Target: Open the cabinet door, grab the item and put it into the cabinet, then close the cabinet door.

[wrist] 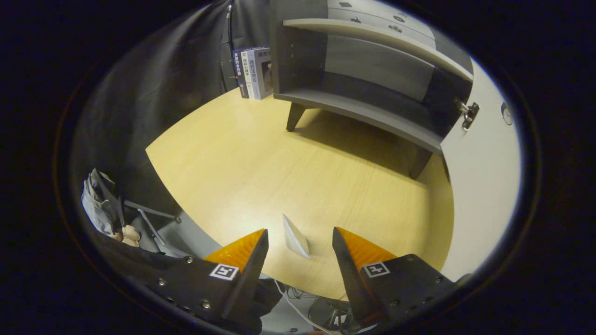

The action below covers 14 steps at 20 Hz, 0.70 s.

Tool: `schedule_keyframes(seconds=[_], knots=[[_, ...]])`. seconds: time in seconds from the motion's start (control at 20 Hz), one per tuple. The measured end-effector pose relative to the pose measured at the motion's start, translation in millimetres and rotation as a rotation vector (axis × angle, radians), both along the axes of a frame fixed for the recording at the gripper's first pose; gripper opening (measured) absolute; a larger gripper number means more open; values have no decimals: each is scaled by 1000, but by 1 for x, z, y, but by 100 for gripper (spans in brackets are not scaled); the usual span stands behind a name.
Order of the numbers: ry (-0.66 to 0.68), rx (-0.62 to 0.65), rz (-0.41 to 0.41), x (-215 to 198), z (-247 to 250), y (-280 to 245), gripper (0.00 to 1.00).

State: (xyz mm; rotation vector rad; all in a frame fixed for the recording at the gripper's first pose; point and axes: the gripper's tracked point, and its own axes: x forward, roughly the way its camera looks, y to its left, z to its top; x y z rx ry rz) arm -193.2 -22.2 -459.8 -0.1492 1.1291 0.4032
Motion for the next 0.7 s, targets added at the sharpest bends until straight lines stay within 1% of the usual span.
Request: schedule_keyframes(seconds=[0.25,0.35,0.4,0.5,0.6,0.65,0.7], knots=[[47,-14,14,-7,-26,-3,82],[57,-6,-3,-6,-32,-4,79],[78,4,-11,-9,-39,-2,61],[62,9,-57,-1,-44,-6,25],[75,12,-94,-2,-38,-9,25],[47,-11,-138,6,-39,-17,18],[51,-5,-157,8,-35,-20,12]])
